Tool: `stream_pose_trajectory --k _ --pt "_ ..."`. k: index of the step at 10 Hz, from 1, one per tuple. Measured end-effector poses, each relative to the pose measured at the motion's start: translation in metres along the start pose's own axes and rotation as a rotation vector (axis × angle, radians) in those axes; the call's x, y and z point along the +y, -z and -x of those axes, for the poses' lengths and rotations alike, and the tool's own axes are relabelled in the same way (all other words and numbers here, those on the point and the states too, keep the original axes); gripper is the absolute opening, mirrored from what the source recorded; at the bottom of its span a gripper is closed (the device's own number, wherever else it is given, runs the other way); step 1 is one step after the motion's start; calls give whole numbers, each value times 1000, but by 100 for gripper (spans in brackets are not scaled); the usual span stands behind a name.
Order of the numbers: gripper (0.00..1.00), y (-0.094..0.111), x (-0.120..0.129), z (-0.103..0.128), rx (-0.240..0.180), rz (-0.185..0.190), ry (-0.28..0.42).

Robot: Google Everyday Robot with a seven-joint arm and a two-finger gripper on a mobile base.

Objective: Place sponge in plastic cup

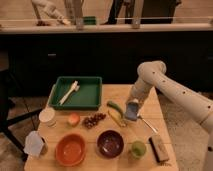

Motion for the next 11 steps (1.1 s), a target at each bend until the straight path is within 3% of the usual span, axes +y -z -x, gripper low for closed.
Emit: stream_pose_trajectory --k 4,8,11 --pt "0 -2 -8 31 -10 18 42" --pt "0 1 2 73 -14 72 56" --pt "0 3 15 90 -2 64 33"
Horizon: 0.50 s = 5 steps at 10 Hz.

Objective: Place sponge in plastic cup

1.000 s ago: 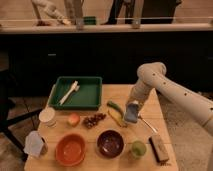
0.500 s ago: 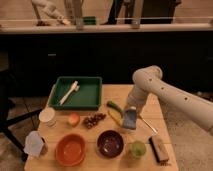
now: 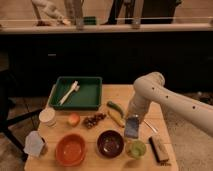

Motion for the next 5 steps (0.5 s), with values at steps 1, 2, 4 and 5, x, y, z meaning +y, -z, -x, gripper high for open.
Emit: stream_pose_trajectory --k 1,2,4,5 --pt "0 -1 4 4 3 -4 -7" --pt "0 -1 10 8 9 -13 -21" --pt "0 -2 21 16 20 -22 -47" --pt "0 -3 26 21 24 -25 -59"
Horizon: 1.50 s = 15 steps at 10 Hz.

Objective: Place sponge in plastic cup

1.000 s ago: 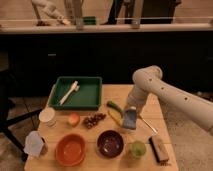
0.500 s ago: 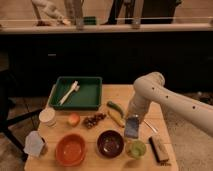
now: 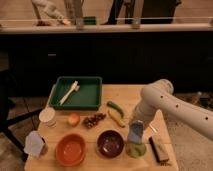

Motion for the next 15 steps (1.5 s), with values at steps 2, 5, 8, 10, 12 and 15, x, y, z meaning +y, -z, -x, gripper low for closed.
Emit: stream_pose_trajectory --k 2,5,8,10,12,15 --pt "0 0 10 13 5 0 -22" --pt "0 -2 18 27 -2 -3 -35" --pt "0 -5 21 34 -15 -9 -18" --pt "0 -9 23 37 -25 -12 -7" --pt "0 -13 24 38 -35 -13 -3" --pt "0 -16 27 41 -46 -10 -4"
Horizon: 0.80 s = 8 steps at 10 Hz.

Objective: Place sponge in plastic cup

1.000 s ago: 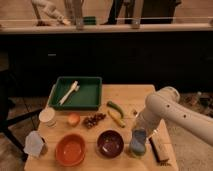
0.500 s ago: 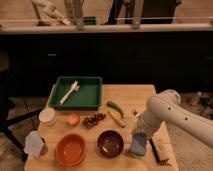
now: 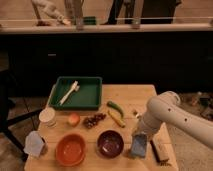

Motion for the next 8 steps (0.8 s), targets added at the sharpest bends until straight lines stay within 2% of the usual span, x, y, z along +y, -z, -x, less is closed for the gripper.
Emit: stream_pose_trajectory --k 8 --pt "2 -5 8 4 20 18 -41"
